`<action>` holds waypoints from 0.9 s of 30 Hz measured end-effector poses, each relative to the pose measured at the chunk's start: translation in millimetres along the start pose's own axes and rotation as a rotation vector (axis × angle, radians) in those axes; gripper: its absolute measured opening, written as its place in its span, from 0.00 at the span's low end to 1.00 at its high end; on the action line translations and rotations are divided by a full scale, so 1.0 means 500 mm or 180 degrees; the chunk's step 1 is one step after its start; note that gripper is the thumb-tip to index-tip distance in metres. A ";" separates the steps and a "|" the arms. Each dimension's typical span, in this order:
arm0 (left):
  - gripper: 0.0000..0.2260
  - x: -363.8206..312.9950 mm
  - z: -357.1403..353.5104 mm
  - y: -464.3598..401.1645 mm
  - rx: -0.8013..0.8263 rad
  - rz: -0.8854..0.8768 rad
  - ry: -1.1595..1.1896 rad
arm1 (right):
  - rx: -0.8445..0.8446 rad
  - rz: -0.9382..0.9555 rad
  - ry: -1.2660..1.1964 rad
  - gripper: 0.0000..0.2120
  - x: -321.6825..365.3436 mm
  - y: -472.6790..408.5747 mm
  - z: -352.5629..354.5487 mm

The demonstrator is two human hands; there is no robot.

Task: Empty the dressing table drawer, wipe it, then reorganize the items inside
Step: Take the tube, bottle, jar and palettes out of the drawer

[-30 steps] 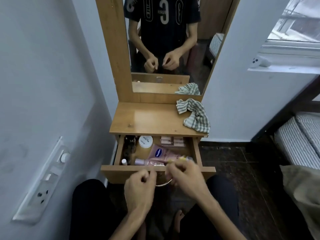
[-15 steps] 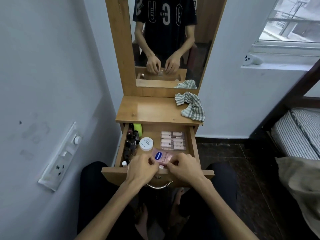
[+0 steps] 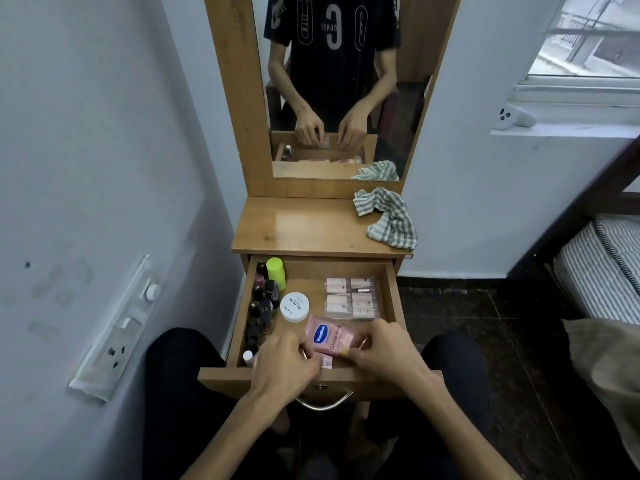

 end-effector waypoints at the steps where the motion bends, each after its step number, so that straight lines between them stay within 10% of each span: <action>1: 0.06 0.001 -0.002 -0.001 0.0023 -0.0016 0.0007 | -0.0075 -0.0030 0.0042 0.06 -0.003 -0.004 0.003; 8: 0.06 -0.002 -0.001 -0.047 0.0299 -0.0098 0.0086 | -0.0217 0.0196 0.1152 0.30 0.010 -0.048 0.004; 17: 0.08 0.030 0.063 -0.095 -0.0251 0.0145 0.0806 | 0.0055 0.0399 0.1371 0.18 0.034 -0.061 0.039; 27: 0.03 0.004 0.202 -0.203 -0.1006 0.0095 0.2785 | -0.0902 0.0907 -0.1063 0.20 0.225 -0.120 0.213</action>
Point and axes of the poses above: each hand's wrist, its own y-axis away from the middle knuckle, its own z-axis out of the back of the hand, x = y × z, the point moved 8 cm from there along -y, towards the middle knuckle, and after that the axes turned 3 degrees about -z, right-handed, at the moved point
